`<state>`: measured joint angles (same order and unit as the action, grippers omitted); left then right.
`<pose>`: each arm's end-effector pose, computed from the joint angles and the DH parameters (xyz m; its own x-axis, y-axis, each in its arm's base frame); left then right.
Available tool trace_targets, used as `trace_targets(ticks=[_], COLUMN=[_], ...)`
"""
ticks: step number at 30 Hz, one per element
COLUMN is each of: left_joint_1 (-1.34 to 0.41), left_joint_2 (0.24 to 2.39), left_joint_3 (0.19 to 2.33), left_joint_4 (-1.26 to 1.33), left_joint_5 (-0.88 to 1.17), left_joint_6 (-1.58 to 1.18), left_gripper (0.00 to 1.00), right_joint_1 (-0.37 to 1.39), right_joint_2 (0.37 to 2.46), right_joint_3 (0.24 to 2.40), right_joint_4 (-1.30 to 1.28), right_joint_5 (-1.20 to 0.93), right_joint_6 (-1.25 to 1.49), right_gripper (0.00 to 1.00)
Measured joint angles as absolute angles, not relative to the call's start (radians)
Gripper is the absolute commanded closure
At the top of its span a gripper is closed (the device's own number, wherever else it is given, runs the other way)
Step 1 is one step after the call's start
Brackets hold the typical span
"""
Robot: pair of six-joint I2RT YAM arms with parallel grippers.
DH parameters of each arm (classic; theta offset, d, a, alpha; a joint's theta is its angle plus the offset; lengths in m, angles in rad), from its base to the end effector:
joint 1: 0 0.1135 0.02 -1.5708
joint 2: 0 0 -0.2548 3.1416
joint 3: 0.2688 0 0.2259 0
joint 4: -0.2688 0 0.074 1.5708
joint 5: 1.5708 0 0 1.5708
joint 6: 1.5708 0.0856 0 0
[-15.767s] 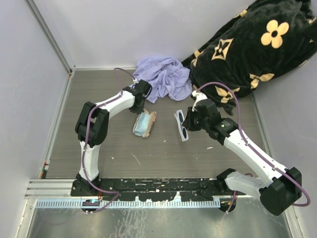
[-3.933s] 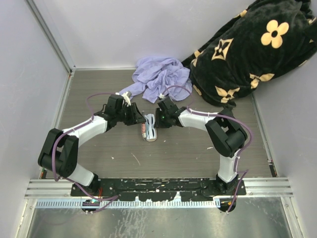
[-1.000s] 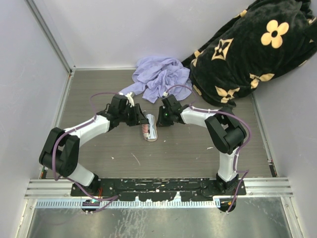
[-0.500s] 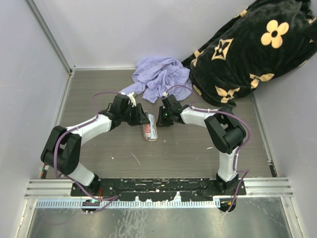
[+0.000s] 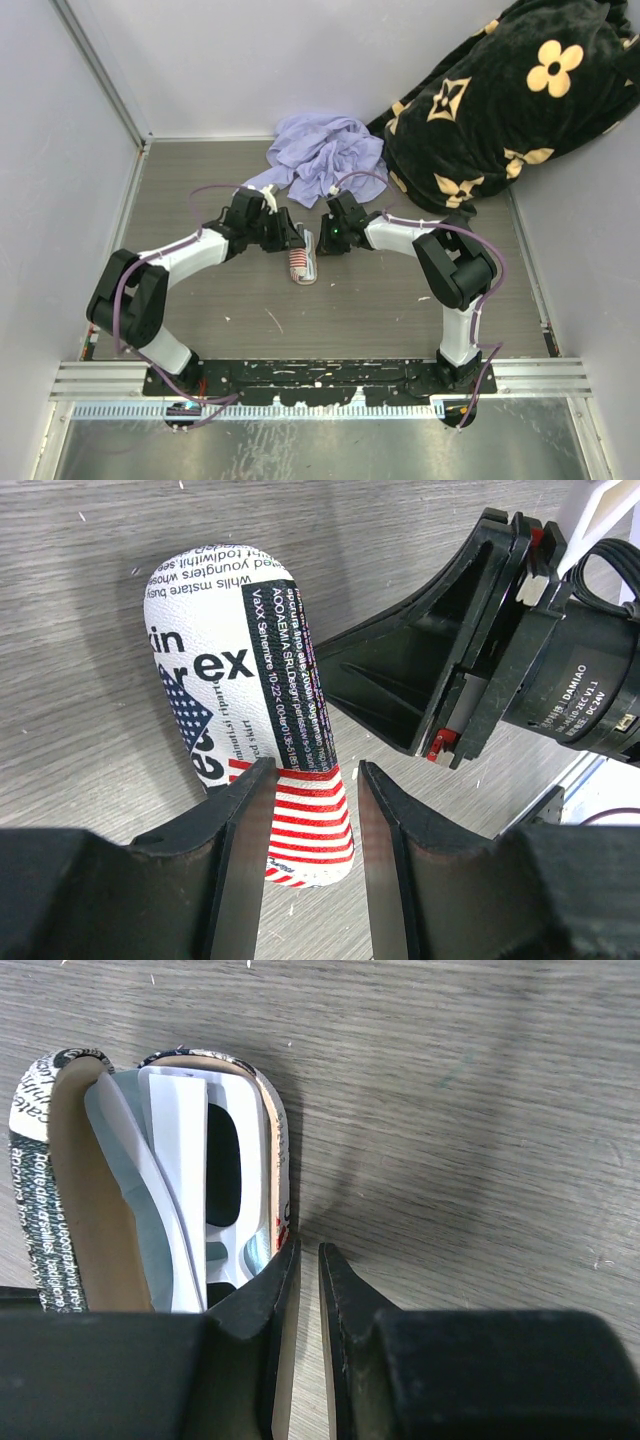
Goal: Organize the sunglasses
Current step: Close the sunglasses case at the center of the board.
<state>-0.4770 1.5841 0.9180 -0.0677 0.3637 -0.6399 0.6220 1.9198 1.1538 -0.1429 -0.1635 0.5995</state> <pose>0.2935 -0.1859 0.1777 -0.8736 -0.1767 -0.4535 0.1772 0.7523 -0.6345 0.3195 0.2462 0.1202 -0.8995 0.0401 -0.4350 -0.1800 0.8733 0.4528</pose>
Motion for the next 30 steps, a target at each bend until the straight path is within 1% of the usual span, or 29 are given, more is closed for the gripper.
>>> trace_targets(ticks=[30], left_joint_1=[-0.487], left_joint_2=[1.618], left_joint_3=[0.92], left_joint_4=[-0.018], left_joint_5=[0.382], left_joint_6=[-0.647], left_gripper=[0.6], right_joint_1=[0.622], right_joint_2=[1.92], right_joint_3=[1.154], right_joint_4=[-0.143], right_joint_5=[-0.163], right_joint_6=[0.599], right_gripper=[0.8])
